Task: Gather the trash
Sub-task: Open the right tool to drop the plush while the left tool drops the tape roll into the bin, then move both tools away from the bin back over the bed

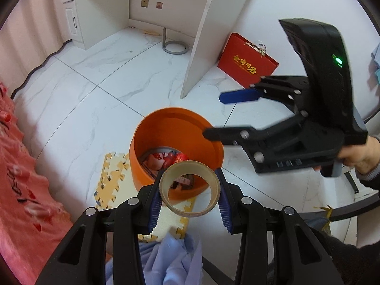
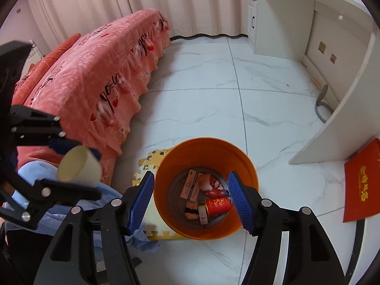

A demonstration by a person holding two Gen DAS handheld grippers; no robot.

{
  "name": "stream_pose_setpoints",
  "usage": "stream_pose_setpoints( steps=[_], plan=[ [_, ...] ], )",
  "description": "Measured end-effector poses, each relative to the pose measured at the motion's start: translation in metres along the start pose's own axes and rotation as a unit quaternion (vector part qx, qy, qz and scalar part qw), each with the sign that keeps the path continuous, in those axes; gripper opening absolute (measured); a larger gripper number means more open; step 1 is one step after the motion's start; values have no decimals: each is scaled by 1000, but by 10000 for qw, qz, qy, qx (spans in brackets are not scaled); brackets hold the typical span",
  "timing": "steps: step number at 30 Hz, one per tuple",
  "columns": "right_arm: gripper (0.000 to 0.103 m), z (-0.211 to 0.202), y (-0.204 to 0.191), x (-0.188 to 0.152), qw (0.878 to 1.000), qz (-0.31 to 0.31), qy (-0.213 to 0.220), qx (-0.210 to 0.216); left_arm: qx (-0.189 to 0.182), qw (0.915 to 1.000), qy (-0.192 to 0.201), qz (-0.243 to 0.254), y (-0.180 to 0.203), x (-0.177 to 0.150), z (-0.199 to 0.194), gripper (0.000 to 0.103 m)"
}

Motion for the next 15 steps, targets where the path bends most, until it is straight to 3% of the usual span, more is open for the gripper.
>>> stream_pose_setpoints(
  steps=[3, 15],
  plan=[
    [65, -1, 4, -3, 10000, 42, -17, -45, 85, 9999, 68, -69, -3, 6, 1, 57],
    [65, 3, -14, -1, 9998, -117, -78, 112, 134, 9996, -26, -266, -15, -9, -1, 60]
  ],
)
Point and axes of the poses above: each gripper's, at about its wrist camera, not at the fingertips, and z roughly the way its jaws point, y to its right, x to its top, the point moved 3 cm from there along z, roughly the way its jaws point, and after that the axes turned 3 degrees about x, right-handed, at the moved point
